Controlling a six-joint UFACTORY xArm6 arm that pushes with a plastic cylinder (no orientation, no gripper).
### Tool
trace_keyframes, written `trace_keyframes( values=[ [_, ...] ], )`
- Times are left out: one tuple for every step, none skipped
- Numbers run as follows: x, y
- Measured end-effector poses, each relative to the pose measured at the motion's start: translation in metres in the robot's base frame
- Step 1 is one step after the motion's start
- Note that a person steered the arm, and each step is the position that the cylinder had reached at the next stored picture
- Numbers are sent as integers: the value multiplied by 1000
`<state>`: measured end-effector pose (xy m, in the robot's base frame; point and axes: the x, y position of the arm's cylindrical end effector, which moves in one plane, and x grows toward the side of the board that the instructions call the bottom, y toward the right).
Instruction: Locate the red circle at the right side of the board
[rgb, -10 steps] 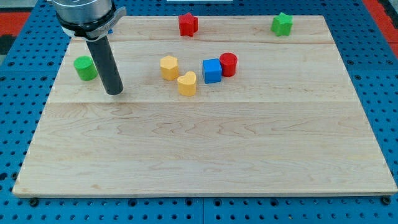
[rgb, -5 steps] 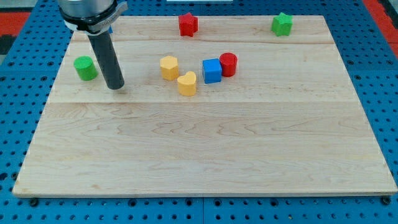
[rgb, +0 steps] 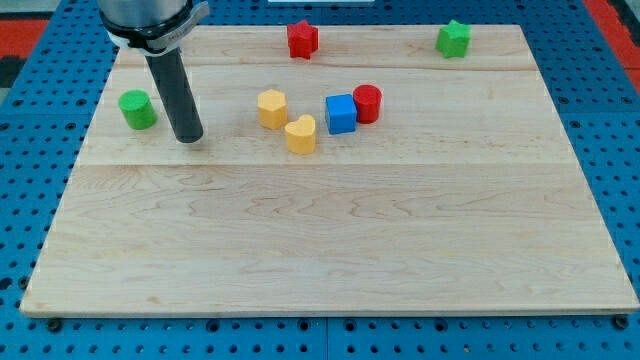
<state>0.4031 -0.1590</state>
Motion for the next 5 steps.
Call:
trace_keyframes(
  values=[
    [12, 48],
    [-27, 98],
    [-44, 94],
    [-77, 151],
    [-72, 222]
  ],
)
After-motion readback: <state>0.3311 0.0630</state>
